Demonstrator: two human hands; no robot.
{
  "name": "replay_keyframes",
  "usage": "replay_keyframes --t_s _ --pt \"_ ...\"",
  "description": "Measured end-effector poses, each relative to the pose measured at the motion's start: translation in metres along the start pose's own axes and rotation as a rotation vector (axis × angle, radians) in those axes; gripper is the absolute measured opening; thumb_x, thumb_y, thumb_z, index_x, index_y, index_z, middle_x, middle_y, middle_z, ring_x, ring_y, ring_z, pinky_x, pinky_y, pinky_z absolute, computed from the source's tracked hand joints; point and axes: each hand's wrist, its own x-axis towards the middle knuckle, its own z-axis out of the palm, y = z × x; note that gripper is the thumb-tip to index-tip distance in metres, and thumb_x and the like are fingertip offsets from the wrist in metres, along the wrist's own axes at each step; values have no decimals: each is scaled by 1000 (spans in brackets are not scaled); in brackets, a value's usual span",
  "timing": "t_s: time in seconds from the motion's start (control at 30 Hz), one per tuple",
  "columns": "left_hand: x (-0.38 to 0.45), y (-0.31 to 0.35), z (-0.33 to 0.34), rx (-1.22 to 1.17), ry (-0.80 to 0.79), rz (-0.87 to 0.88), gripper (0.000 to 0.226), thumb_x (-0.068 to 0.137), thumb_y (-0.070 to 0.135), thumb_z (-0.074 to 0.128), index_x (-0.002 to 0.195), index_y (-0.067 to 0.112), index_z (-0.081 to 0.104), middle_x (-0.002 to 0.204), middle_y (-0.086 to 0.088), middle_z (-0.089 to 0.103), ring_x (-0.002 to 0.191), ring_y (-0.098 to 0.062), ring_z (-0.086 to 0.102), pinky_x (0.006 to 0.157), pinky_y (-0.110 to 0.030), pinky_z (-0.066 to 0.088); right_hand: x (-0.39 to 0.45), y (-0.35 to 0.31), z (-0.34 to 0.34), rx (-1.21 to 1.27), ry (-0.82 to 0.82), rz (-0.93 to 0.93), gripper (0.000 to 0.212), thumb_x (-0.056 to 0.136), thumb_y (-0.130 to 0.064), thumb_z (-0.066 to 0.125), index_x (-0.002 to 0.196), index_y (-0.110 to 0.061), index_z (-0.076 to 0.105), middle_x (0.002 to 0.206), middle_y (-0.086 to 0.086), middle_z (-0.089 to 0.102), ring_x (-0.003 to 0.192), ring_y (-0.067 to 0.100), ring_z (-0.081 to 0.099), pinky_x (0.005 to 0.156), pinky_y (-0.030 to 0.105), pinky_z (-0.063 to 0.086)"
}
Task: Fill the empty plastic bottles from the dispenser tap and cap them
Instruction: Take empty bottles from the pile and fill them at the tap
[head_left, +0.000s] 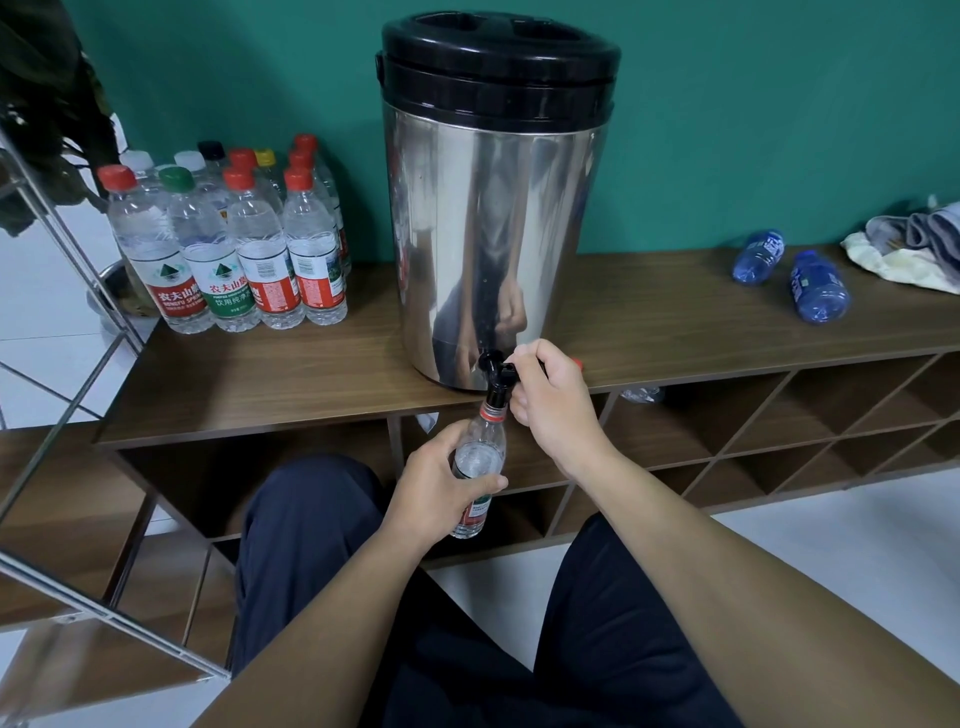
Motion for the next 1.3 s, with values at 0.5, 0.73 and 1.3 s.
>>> replay_keyframes --t_s 0.5,0.73,1.3 --pt "0 -1 0 20 2 4 73 81 35 101 143 46 65 130 22 76 121 -3 72 112 -49 59 2 3 0 9 5 -1 27 117 -24 51 93 -13 55 60 -6 38 54 11 33 50 24 33" --pt "1 -3 0 21 2 0 75 80 38 101 144 47 64 131 22 76 123 -4 72 112 -49 59 4 6 0 13 7 -11 27 117 -24 51 93 -12 55 60 -6 35 54 12 31 49 25 30" --pt "1 -2 -1 14 8 9 73 80 35 101 143 47 65 129 21 77 120 -3 73 111 -49 59 5 10 -2 -8 7 -31 29 117 -27 51 95 -10 54 62 -3 35 56 14 31 51 31 28"
